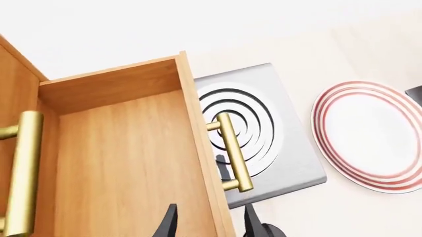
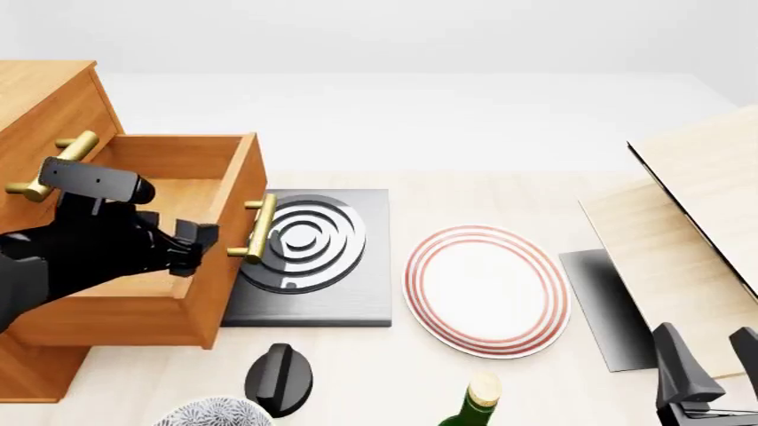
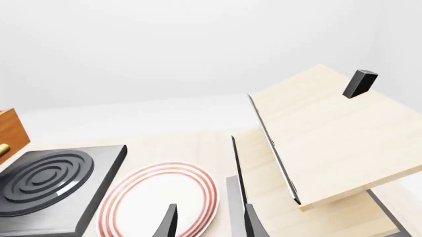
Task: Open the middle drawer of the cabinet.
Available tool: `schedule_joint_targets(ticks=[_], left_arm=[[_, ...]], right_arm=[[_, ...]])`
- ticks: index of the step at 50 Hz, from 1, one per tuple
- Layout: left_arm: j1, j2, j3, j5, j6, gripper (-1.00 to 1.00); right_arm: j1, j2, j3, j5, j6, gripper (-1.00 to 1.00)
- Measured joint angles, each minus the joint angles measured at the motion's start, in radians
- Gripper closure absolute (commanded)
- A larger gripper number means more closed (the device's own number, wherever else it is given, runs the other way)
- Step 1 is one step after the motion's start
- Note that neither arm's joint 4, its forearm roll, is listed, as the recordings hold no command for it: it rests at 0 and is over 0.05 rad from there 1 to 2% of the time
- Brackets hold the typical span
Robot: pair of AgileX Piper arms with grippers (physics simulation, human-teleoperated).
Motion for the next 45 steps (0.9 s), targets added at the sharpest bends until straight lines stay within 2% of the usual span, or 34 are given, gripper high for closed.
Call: schedule_joint_targets(ticks=[21, 45], left_arm=[[0.006, -0.091, -0.022, 0.05, 0.027, -1.0], [-0.036, -0.184, -0.071, 0.102, 0.034, -1.0]], right_arm=[[0.001, 0.018, 0.004, -0.02, -0.003, -1.0], [-0.006, 0.044, 0.008, -0.045, -0.003, -1.0]])
